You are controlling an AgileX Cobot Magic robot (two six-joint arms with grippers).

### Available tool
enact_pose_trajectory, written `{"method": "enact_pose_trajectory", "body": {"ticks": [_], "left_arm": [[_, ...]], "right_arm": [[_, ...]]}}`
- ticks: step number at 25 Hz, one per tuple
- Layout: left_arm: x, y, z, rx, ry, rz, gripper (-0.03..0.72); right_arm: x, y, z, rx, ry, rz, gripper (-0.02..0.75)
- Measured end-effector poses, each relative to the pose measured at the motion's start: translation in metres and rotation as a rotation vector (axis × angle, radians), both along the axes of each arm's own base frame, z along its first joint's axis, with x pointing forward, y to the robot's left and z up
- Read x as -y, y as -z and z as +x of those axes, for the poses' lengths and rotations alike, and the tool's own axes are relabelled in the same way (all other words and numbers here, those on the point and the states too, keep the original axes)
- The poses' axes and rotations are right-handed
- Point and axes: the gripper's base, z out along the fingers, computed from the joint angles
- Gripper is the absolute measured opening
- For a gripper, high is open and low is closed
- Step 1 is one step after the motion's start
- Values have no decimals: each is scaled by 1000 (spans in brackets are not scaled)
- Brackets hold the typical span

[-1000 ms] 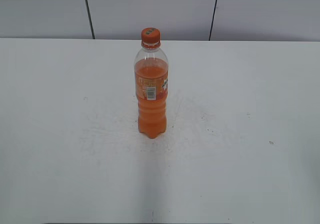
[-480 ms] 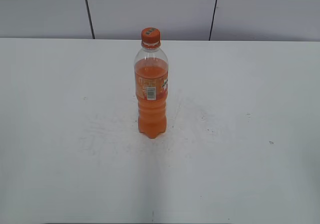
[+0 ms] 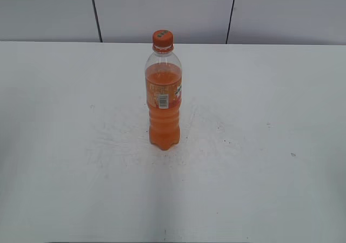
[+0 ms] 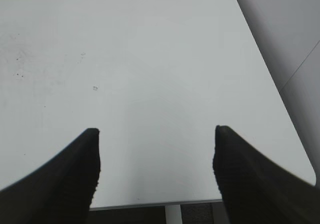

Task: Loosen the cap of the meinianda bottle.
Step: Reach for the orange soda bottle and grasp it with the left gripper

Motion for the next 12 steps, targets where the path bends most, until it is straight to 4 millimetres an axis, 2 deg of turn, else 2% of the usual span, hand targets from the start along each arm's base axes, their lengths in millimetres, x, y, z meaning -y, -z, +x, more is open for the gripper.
{"method": "enact_pose_trajectory", "body": {"ticks": [7,10,12], "left_arm": [[1,-1,63,55,-5,-11,336],[1,10,97,32,-9,-14,336],[1,26,123,-24,-13,-23,336]], "right_arm": [[0,0,0,0,0,0,531],[1,0,0,-1,4,-7,531],[1,0,0,-1,4,-7,531]]}}
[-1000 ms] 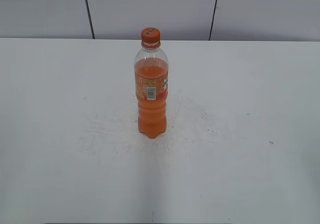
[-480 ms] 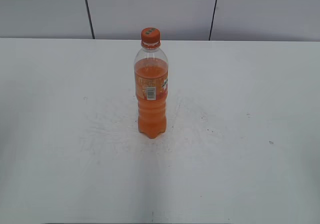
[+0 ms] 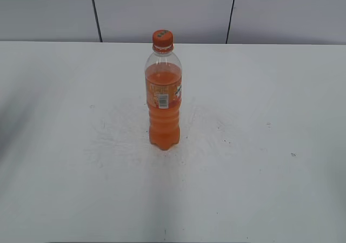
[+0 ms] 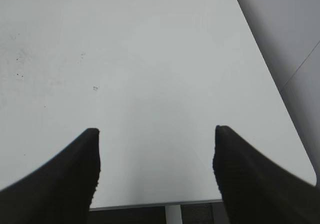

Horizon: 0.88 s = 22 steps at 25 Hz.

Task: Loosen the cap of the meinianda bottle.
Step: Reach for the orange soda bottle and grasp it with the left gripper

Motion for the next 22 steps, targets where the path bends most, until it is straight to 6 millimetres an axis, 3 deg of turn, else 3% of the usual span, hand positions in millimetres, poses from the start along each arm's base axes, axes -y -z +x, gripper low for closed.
{"method": "enact_pose_trajectory", "body": {"ticks": [7,12,16,22], "left_arm": [[11,48,64,-16,38,23,335],[29,86,95,8,116,47,335],[35,102,99,57,170,6,335],[51,124,81,80,485,27,335]], "right_arm": [[0,0,0,0,0,0,531],[-1,0,0,1,-4,7,531],[-1,0,0,1,-4,7,531],[0,0,0,0,0,0,531]]}}
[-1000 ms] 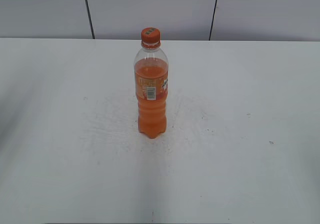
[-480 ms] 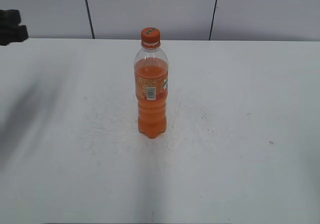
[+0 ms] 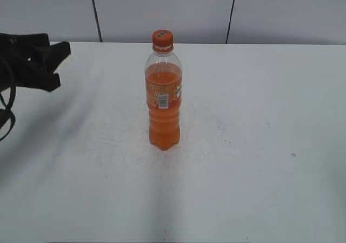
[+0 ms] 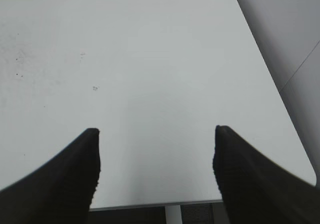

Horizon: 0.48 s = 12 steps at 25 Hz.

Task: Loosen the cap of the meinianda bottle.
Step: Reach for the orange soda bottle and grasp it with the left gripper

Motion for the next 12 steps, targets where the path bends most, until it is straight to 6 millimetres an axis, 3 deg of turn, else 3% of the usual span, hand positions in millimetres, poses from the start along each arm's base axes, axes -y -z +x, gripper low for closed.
{"method": "enact_pose_trajectory", "body": {"ticks": [5,9,12], "left_arm": [[-10,15,-6,21,282,68,335],[-17,19,5,38,479,133,346],[-16,27,16,28,539,138,490]], "right_arm": [[-1,0,0,1,-4,7,531],[-1,0,0,2,-4,7,531],[0,0,0,1,0,0,531]]}}
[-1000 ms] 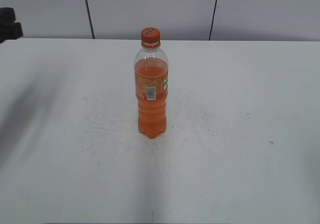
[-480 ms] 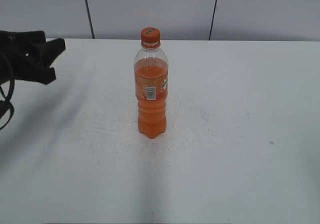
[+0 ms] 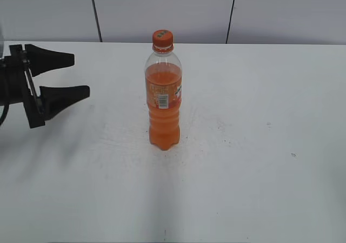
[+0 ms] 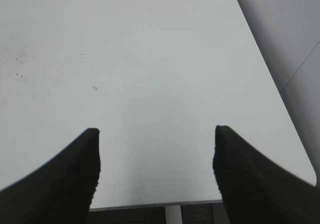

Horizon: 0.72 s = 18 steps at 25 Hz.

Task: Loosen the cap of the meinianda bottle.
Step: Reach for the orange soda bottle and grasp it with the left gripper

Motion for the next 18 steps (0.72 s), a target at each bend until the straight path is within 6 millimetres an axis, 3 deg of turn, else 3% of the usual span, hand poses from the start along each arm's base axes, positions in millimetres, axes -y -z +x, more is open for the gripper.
{"method": "enact_pose_trajectory", "body": {"ticks": [2,4,10,18], "left_arm": [[2,8,7,-17,28,5,620],[7,16,15,-31,57,9,665],[33,47,34,-92,180,20,685],[83,59,54,-97,336,24,677]], "right_arm": [[0,0,0,0,0,0,531],[0,0,0,0,0,0,531],[0,0,0,0,0,0,531],[-1,0,0,0,-4,7,531]]}}
